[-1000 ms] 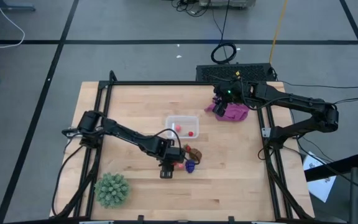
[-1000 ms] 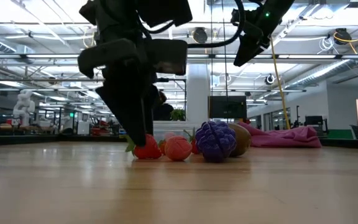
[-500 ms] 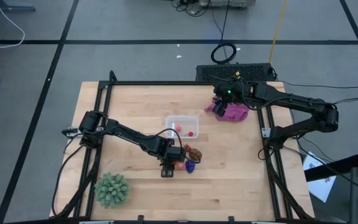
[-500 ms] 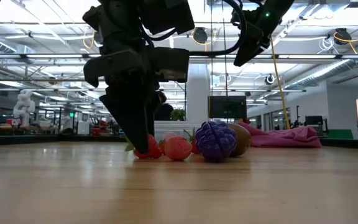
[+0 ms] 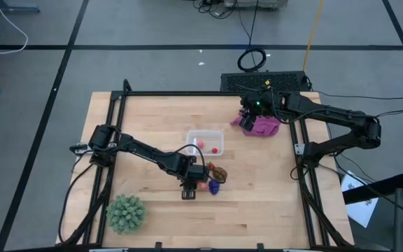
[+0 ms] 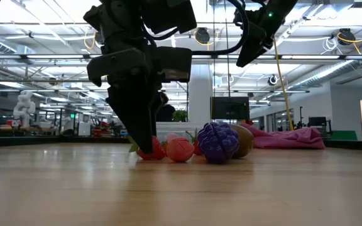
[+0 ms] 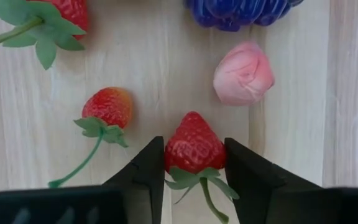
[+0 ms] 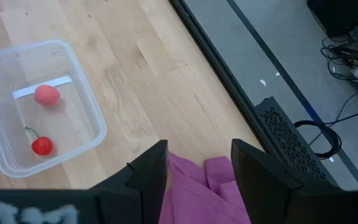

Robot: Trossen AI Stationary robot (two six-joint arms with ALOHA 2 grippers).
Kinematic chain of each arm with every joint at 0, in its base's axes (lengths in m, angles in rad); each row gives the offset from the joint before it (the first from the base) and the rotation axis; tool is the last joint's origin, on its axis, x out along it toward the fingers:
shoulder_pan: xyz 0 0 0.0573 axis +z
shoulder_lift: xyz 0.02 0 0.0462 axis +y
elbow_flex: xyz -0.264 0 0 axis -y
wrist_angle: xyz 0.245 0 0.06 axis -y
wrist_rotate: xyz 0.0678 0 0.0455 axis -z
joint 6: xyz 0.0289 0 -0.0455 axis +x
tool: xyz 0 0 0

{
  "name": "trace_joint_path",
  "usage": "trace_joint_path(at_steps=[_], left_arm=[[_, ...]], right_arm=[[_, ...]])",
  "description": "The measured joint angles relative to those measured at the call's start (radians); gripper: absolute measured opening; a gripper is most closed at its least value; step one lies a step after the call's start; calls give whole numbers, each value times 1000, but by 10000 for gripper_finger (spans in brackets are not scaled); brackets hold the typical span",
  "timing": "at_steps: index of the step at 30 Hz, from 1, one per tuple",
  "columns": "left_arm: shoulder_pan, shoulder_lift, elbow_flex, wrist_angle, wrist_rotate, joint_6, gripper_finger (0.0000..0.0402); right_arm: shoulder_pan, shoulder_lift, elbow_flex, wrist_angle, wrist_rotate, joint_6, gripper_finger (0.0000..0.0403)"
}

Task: Pick and placing Produce into tupperware
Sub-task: Put the bottom strawberry into the transparent bin

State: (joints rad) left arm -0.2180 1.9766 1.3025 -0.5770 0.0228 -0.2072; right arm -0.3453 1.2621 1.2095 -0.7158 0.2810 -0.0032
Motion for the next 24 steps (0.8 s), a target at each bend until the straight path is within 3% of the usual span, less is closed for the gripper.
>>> trace_joint_path(at_steps=[5, 12, 19, 24], left_arm=[[-1, 0, 0, -2, 1, -15, 146], [-9, -83, 0, -65, -1, -57, 135], [-8, -262, 0, -179, -172, -48, 150], [81, -379, 0, -210, -244, 42, 150]], right_arm=[[0, 0, 0, 0, 0, 0, 169], [0, 0, 0, 0, 0, 0, 169], [0, 0, 0, 1, 0, 0, 169], [0, 0, 0, 2, 0, 0, 169]])
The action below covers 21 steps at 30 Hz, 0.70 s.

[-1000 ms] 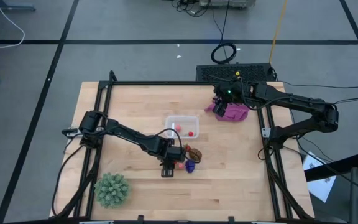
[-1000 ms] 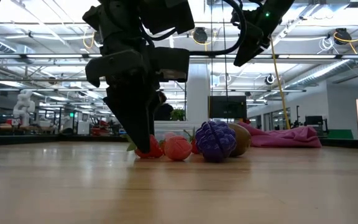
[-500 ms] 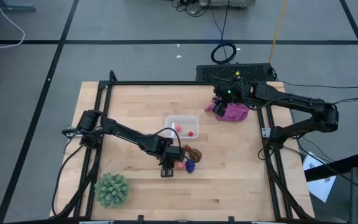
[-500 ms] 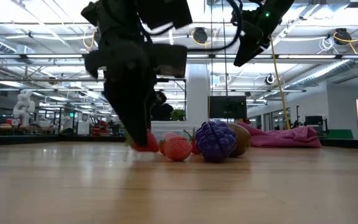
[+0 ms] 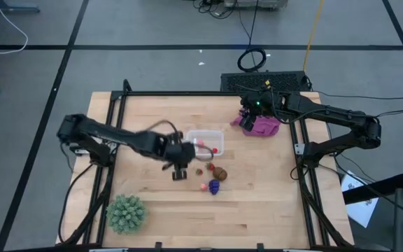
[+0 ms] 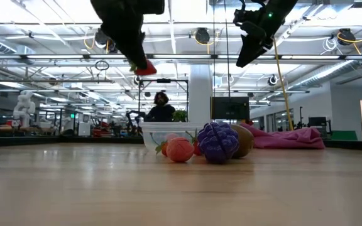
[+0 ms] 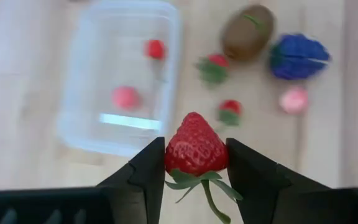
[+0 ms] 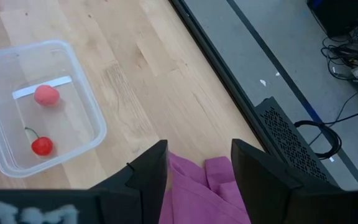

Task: Pick and placing Produce into tupperware
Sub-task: Put the bottom strawberry into the transparent bin

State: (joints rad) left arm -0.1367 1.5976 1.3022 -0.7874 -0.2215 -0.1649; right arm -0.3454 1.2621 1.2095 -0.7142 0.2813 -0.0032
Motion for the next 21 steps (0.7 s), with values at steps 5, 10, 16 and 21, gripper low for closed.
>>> trace_joint_path(at_steps=[5, 10, 16, 21], left_arm=[[162, -23, 8, -14, 63, 106, 147], [300, 21, 38, -22, 154, 207, 154], [355, 119, 99, -53, 232, 289, 156], [344, 226, 158, -62, 267, 328, 156]], right_arm=[[0, 0, 0, 4, 0, 0, 169], [0, 0, 0, 7, 0, -2, 169], [0, 0, 0, 7, 1, -7, 169], [0, 0, 0, 7, 1, -10, 169]])
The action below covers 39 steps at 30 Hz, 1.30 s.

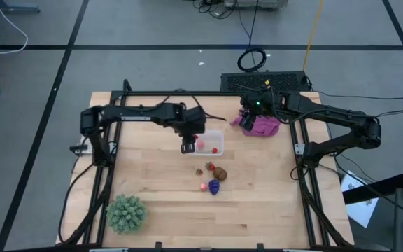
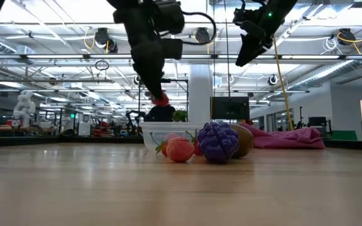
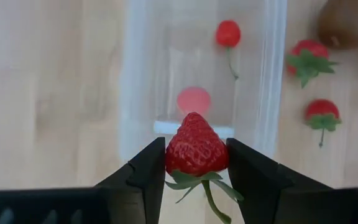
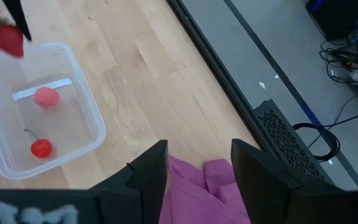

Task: Pick and placing Produce into tupperware
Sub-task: Put the bottom strawberry into the transparent bin

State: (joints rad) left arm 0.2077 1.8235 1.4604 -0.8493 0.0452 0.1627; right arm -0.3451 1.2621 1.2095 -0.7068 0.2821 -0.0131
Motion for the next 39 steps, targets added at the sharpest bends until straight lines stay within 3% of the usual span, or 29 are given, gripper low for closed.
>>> trace_joint_path(at_steps=[11, 28, 39], left_arm=[[-25, 123, 21, 30, 45, 4, 157], [-30, 143, 19, 30, 71, -64, 157], [-31, 143, -6, 39, 69, -84, 157]], right_arm=[[0, 0, 0, -1, 0, -18, 169], [-3, 0, 0, -1, 3, -29, 169], [-72, 0, 0, 0, 5, -33, 169]])
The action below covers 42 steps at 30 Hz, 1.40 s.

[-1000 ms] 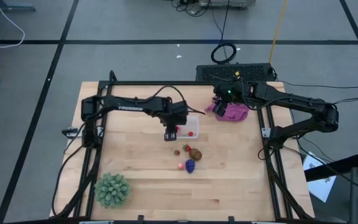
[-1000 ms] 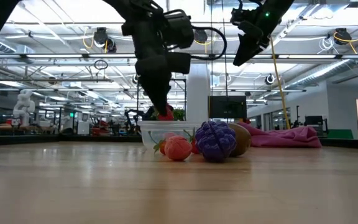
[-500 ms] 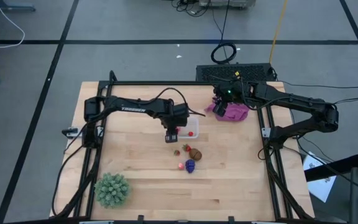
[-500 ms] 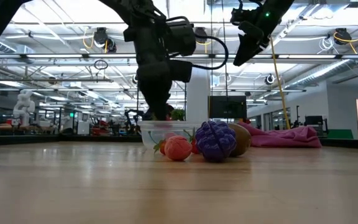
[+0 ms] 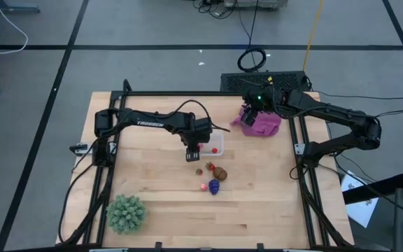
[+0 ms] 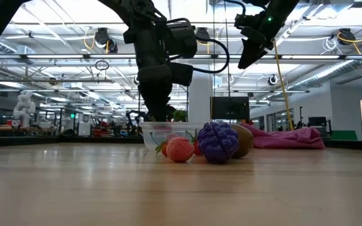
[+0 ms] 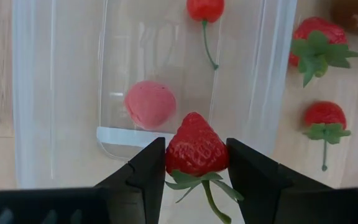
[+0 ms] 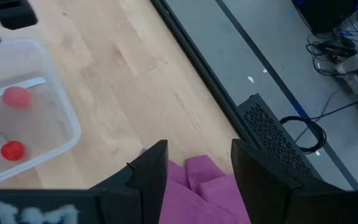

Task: Pick and placing Produce into tupperware
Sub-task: Put the bottom strawberry into the transparent bin, then put the left strawberry into the transparent bin

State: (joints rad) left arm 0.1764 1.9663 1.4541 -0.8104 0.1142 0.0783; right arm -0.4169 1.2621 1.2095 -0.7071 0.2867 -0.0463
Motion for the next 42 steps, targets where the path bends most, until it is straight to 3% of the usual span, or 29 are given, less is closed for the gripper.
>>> trace_joint_path(at_steps=[21, 33, 42], left_arm=[[6, 22, 0, 2, 9, 0, 160], [6, 22, 0, 1, 5, -1, 225], [3, -53, 83, -124, -101, 2, 235]], right_arm=[[-16, 0, 0, 23, 0, 0, 169], [-16, 0, 0, 23, -1, 0, 169], [-16, 0, 0, 23, -1, 0, 169]])
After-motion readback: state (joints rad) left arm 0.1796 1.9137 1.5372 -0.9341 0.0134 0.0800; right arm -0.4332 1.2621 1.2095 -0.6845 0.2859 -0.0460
